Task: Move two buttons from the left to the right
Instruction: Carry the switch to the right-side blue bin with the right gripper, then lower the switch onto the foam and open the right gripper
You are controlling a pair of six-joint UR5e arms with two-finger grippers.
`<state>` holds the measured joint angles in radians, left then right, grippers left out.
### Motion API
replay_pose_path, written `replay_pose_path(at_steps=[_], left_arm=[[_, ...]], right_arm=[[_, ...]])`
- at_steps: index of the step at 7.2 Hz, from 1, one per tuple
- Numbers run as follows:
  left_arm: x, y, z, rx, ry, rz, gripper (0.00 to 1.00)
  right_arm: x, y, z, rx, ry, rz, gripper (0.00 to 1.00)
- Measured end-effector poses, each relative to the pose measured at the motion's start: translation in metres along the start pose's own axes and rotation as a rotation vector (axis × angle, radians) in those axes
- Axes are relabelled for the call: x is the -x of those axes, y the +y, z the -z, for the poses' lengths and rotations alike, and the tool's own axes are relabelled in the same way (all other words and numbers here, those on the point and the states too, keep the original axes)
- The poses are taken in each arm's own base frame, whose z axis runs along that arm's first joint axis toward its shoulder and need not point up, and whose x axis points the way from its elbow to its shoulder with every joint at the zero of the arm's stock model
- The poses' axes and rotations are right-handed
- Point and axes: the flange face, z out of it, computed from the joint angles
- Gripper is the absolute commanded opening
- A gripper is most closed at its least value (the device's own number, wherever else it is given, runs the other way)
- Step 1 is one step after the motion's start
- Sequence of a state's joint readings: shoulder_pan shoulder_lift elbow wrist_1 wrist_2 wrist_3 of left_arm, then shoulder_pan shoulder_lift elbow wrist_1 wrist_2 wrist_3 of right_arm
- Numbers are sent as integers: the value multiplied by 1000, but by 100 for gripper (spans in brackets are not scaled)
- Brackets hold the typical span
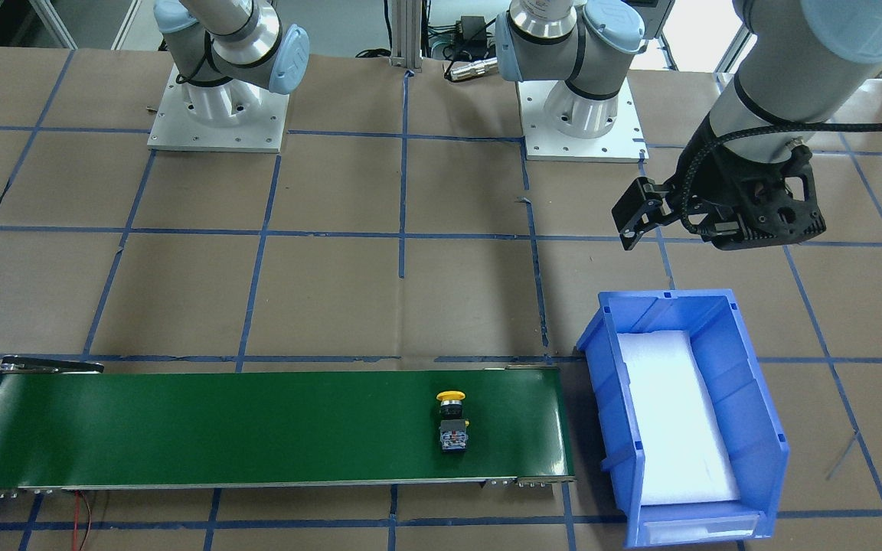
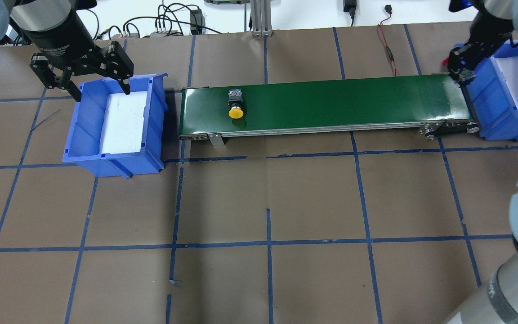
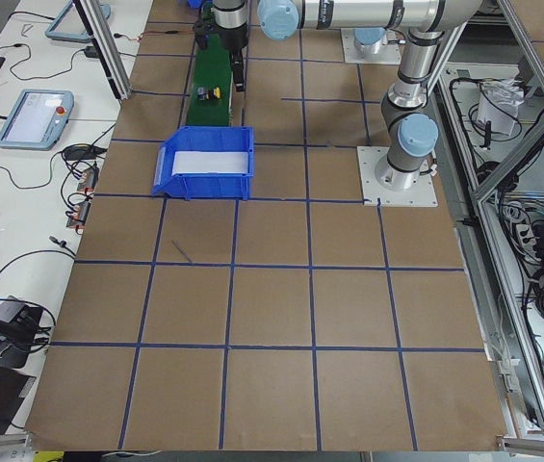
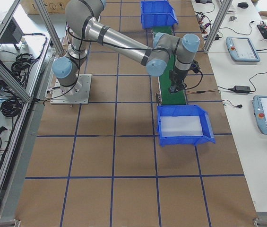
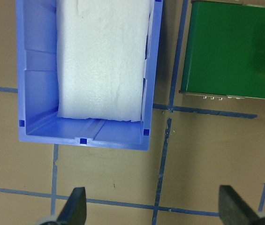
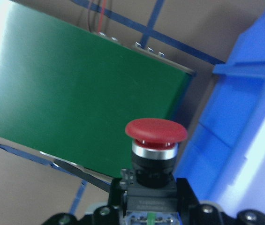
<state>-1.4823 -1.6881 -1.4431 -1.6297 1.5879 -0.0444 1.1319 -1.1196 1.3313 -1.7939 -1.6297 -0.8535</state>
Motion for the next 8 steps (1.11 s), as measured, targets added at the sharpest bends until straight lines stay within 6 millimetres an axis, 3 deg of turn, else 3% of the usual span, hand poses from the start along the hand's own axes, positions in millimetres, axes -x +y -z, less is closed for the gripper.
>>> replay_pose_path(at_steps=[2, 3, 5, 8], left_arm=[[0, 1, 0, 5, 0, -4, 100], [-1, 1, -1, 8, 6, 1, 100], [-4, 2, -1, 10, 43, 6, 100], [-3, 1, 1, 0, 46, 9, 100]], right_arm=[[-64, 41, 12, 2, 10, 14, 6], [-84, 45, 10, 2, 12, 17, 6], [-113, 35, -4, -6, 20, 19, 7], [-146, 9, -51, -11, -1, 20, 7]])
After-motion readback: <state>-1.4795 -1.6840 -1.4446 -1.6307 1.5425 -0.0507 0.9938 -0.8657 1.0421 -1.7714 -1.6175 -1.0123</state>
